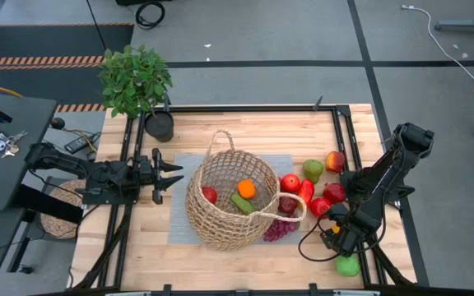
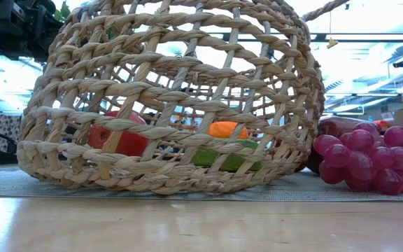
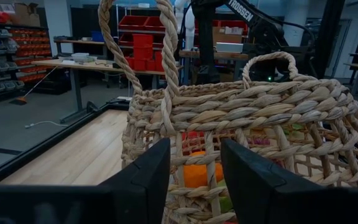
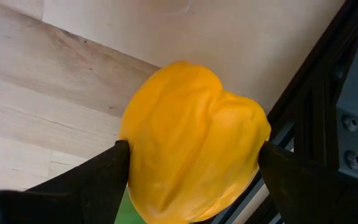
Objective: Build produce basket
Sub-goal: Put the bell pepper into the basket
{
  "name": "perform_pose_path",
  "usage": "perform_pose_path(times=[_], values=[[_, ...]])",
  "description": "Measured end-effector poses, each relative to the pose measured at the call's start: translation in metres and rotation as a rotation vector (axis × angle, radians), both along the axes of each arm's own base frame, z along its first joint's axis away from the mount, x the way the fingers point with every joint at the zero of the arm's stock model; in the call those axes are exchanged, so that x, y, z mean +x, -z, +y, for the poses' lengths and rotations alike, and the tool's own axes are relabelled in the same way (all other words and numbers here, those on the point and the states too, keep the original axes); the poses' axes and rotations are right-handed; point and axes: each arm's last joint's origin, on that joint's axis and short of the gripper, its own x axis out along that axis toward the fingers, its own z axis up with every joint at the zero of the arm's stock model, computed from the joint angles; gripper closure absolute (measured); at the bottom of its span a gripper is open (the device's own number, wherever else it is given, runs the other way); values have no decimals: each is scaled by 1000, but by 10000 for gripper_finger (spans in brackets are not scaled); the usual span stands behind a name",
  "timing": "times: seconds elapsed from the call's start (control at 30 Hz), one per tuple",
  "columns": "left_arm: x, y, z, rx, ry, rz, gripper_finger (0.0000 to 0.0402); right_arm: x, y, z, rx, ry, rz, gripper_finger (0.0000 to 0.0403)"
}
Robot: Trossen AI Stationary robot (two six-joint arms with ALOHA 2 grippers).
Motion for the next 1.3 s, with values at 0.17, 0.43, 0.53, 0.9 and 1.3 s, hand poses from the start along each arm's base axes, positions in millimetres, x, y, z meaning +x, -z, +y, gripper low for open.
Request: perform_pose_path(times=[0.17,0.43,0.53,0.9,1.3], values=[[0,0,0,0,0,0,252,0,0,0,1,-4,0,57],[0,0,0,0,0,0,253,0,0,0,7,1,-1,57],[0,0,0,0,0,0,254,0,0,1,13,8,6,57],[0,0,0,0,0,0,253,1,0,0,15,-1,13,57],[0,0,0,0,0,0,251,7,-17,2,-83,-47,-59,57]])
